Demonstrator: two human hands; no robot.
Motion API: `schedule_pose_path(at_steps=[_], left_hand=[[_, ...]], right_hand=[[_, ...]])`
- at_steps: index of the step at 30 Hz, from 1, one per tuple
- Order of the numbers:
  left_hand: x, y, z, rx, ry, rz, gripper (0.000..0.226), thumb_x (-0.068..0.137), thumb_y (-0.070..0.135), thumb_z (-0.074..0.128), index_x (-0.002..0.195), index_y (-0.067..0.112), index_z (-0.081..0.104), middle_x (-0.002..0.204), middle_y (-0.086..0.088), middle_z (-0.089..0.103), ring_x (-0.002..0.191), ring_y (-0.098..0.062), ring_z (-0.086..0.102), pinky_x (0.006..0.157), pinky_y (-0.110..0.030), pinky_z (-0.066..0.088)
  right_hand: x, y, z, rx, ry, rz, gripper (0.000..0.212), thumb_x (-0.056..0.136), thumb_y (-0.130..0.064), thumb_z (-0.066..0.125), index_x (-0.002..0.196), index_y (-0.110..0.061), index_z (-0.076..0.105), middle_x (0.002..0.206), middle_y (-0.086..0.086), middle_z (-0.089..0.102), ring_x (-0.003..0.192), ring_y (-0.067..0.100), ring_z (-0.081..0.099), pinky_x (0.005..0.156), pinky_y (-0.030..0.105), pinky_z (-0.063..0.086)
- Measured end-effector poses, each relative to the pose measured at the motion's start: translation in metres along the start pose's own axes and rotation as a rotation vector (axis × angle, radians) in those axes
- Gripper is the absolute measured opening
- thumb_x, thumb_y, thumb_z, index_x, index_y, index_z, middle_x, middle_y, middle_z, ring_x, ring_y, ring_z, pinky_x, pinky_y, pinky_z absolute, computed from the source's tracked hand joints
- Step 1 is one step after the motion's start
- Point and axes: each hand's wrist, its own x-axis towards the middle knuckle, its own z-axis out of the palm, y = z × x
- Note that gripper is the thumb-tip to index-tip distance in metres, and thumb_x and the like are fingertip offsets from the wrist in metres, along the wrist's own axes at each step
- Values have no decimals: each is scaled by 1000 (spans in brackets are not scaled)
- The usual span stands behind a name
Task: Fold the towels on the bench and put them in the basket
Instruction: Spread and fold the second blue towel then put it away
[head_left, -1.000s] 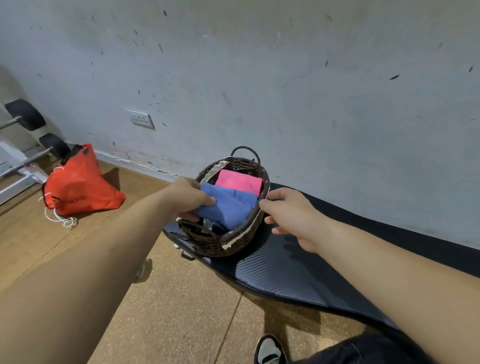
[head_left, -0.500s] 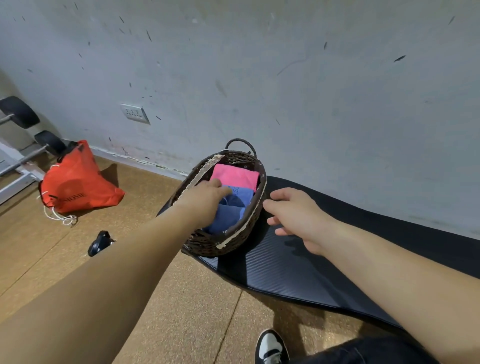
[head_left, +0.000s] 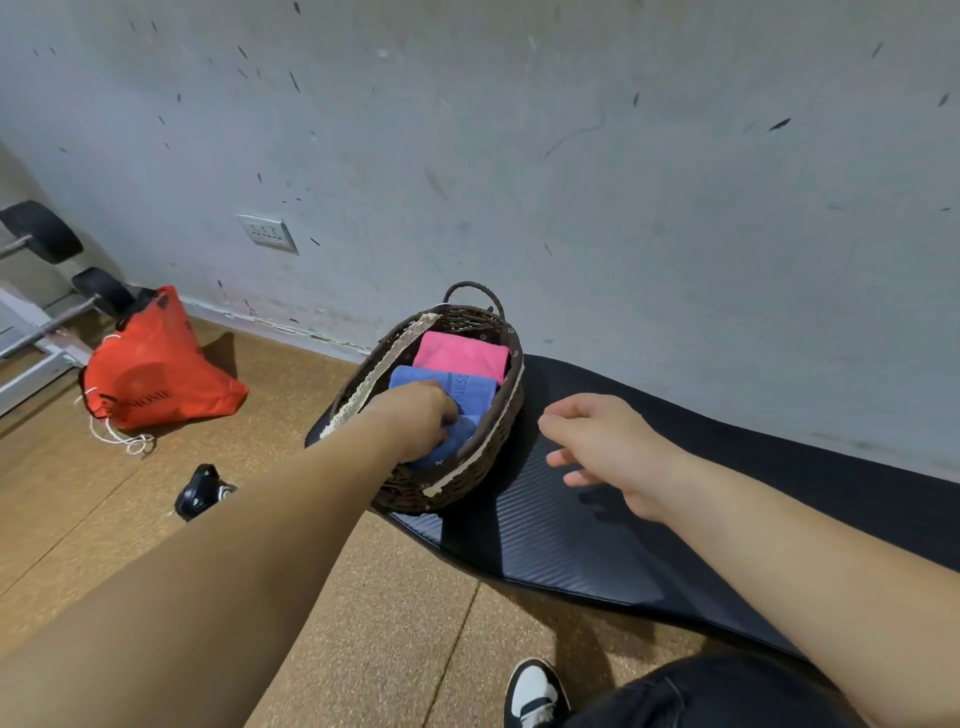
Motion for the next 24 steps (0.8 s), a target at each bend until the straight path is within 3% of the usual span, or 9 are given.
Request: schedule_pose_path(at_steps=[3, 5, 8, 10, 13, 16, 24], left_hand=[[-20, 20, -17, 102, 6, -88, 41, 94, 12, 60, 131, 30, 64, 134, -5, 60, 112, -32, 64, 86, -41, 56], [-36, 49, -31, 135, 84, -88, 33, 92, 6, 56, 118, 24, 65, 119, -6, 66, 104, -34, 66, 76, -38, 53], [-52, 102, -43, 52, 315, 48, 23, 96, 12, 50, 109, 23, 66, 108, -2, 66, 99, -28, 64, 61, -31, 39], [-57, 145, -47, -67, 396, 166, 19, 97, 23, 50, 104, 25, 67, 105, -1, 67, 97, -26, 63, 66, -33, 47], [-63, 217, -48, -232, 385, 282, 21, 95, 32, 50, 101, 30, 70, 98, 5, 71, 92, -22, 64, 78, -39, 57], [-61, 284, -40, -284, 357, 359, 20, 95, 31, 51, 100, 31, 70, 97, 8, 71, 90, -20, 64, 79, -38, 57], [-37, 408, -5, -309, 233, 529, 16, 96, 41, 56, 97, 31, 69, 94, 11, 69, 90, -16, 64, 78, -38, 58]], right_hand=[[-8, 5, -17, -11, 24, 18, 21, 97, -30, 60, 116, -25, 67, 116, -5, 67, 99, 12, 71, 84, 35, 62], [-19, 8, -32, -10, 46, 18, 18, 97, -31, 60, 113, -26, 68, 116, -4, 67, 97, 12, 72, 84, 35, 62], [-38, 19, -60, -37, 68, -19, 16, 96, -33, 61, 107, -25, 69, 113, -5, 69, 96, 13, 73, 83, 34, 62], [-52, 35, -83, -46, 98, -37, 15, 95, -33, 62, 103, -24, 71, 109, -5, 70, 94, 14, 73, 79, 32, 60], [-74, 68, -125, -48, 184, -19, 15, 95, -32, 63, 98, -20, 71, 101, 3, 72, 88, 20, 73, 71, 31, 56], [-94, 113, -171, -131, 263, 39, 21, 94, -36, 63, 96, -17, 71, 85, 4, 69, 75, 21, 64, 65, 32, 51], [-121, 224, -268, -234, 431, 182, 35, 93, -41, 62, 81, -8, 65, 70, 1, 61, 64, 16, 54, 65, 33, 48]])
